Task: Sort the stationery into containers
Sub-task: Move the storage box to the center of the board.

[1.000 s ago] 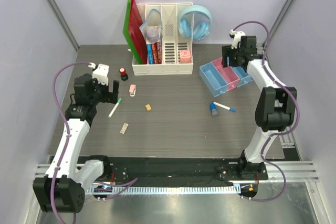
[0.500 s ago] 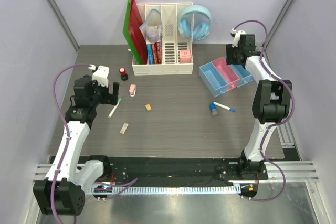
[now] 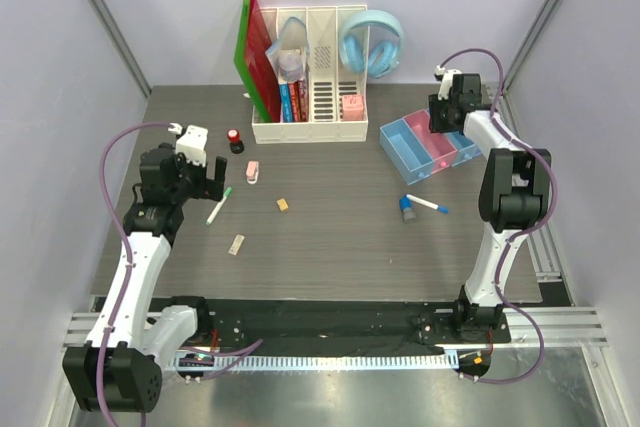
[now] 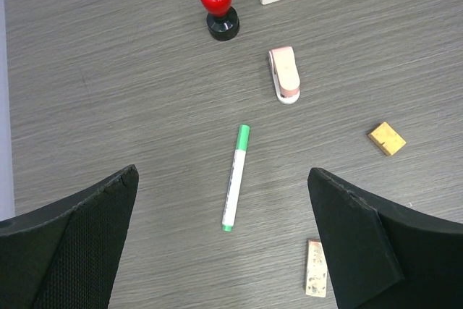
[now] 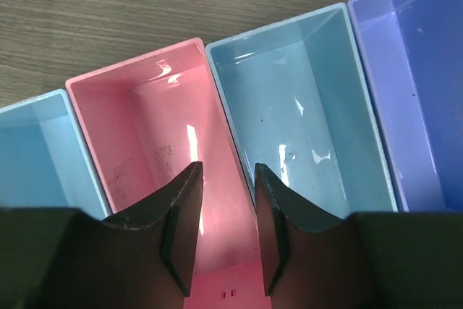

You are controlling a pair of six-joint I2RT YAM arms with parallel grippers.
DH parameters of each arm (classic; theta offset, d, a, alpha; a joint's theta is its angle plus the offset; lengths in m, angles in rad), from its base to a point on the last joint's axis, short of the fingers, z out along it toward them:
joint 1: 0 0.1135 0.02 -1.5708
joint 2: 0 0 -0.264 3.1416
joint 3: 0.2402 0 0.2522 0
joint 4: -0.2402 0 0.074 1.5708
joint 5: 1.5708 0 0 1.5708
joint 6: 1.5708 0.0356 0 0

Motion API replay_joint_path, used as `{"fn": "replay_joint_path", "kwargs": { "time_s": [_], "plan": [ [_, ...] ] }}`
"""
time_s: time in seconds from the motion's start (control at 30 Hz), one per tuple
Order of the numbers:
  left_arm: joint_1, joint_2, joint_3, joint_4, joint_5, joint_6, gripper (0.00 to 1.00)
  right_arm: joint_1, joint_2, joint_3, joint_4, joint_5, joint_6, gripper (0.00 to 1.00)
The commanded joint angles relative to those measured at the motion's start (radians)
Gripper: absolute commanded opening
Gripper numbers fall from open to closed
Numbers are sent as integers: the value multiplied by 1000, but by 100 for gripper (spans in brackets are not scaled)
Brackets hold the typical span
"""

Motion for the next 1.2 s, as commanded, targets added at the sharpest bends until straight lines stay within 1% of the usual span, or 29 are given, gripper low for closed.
{"fn": "replay_joint_path", "kwargs": {
  "time_s": [0.0, 0.03, 0.2, 0.23, 0.33, 0.4, 0.47, 0.5, 0.6, 0.7, 1.17],
  "plan": [
    [5, -24, 15, 8, 14, 20, 100, -2, 9, -15, 26, -4, 3, 36],
    [5, -26, 15, 4, 15, 23, 100, -2, 10, -21, 26, -2, 4, 32],
    [5, -35, 12, -4, 15, 31, 100, 2, 9, -47, 20, 8, 18, 26],
    [5, -38, 12, -6, 17, 33, 100, 7, 6, -58, 20, 15, 21, 22],
    [5, -42, 10, -10, 20, 36, 100, 18, -16, -87, 19, 19, 46, 19],
    [5, -42, 9, -13, 20, 39, 100, 24, -34, -103, 17, 21, 72, 14],
    [5, -47, 7, -18, 24, 42, 100, 24, -45, -124, 15, 31, 87, 13],
    [5, -52, 6, -22, 24, 42, 100, 56, -58, -138, 12, 35, 104, 12],
    [5, -64, 3, -30, 27, 48, 100, 70, -75, -170, 15, 45, 138, 9],
    [5, -81, -5, -44, 29, 57, 100, 90, -98, -201, 12, 50, 177, 8],
    [5, -118, -25, -59, 30, 79, 100, 140, -203, -354, 9, 67, 178, 6]
  ]
}}
